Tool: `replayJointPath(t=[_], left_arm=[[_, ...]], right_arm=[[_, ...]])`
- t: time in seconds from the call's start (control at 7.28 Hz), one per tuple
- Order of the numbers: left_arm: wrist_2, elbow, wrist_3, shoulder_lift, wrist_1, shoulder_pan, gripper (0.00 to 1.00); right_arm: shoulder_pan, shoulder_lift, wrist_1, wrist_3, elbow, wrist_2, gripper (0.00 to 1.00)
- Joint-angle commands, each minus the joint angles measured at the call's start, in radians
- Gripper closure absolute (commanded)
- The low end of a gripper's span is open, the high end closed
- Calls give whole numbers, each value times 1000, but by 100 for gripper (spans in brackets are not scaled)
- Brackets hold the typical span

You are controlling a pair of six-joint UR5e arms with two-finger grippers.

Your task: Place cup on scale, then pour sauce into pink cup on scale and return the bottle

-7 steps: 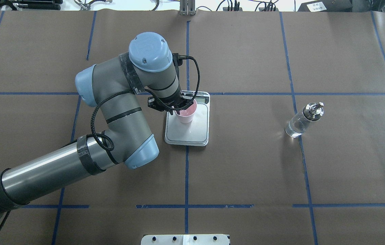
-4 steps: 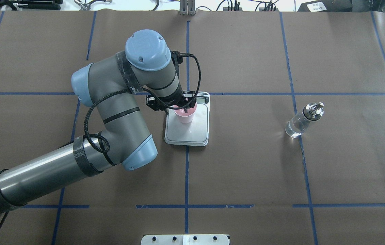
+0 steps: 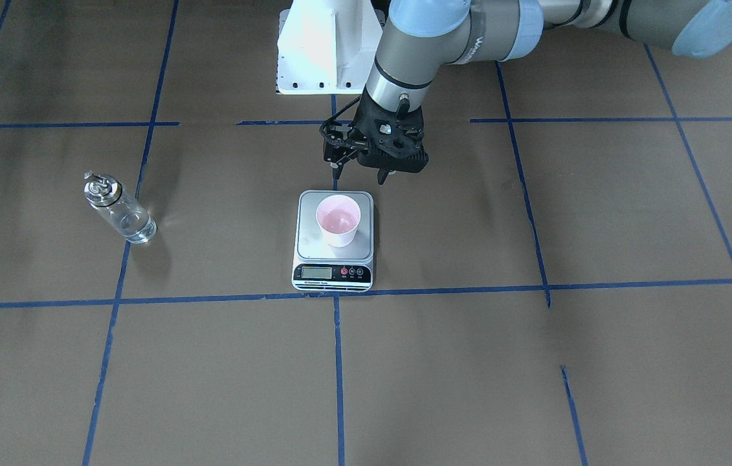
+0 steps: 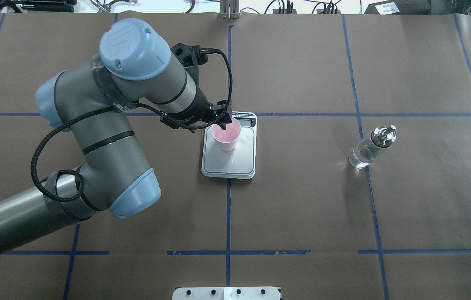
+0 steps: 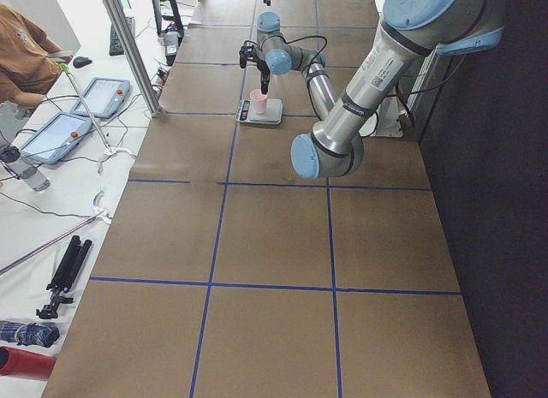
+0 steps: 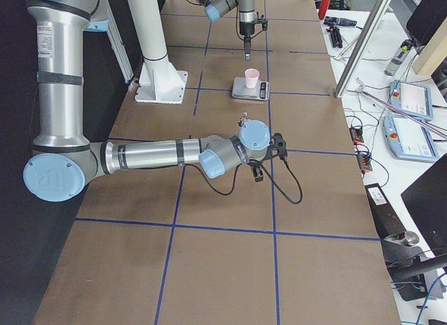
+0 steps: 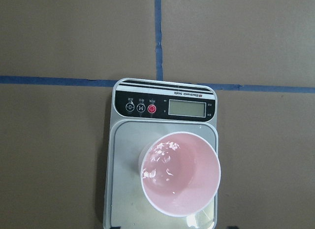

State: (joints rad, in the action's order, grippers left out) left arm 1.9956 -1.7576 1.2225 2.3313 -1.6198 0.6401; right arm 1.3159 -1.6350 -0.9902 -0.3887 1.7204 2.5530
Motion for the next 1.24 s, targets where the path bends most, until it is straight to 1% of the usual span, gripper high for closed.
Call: replayJointPath(t=[0.0, 0.14, 0.27, 0.41, 0.55, 0.69, 0.82, 0.96, 1.1], left_arm=[[0, -14, 0, -17, -2, 19, 23], [0, -14, 0, -17, -2, 27, 23], [0, -14, 2, -17, -3, 32, 23], [0, -14, 8, -17, -3, 32, 23], [0, -19, 17, -17, -3, 32, 23], [0, -22, 18, -17, -3, 39, 23], [-1, -22, 18, -18, -3, 44, 23], [0, -22, 18, -17, -3, 47, 23], [0, -22, 18, -17, -5, 47, 23]], right_arm=[[-224, -79, 486, -380, 1, -215, 0], [-321, -116, 610, -439, 2, -343, 0], [-355, -121, 626, -446, 13, -365, 0], [-368, -140, 631, -446, 43, -369, 0], [-394, -187, 663, -447, 83, -375, 0], [-427, -218, 685, -469, 106, -399, 0], [-510, -217, 685, -528, 113, -527, 0], [-655, -217, 683, -579, 145, -727, 0], [-723, -218, 682, -616, 148, -834, 0]])
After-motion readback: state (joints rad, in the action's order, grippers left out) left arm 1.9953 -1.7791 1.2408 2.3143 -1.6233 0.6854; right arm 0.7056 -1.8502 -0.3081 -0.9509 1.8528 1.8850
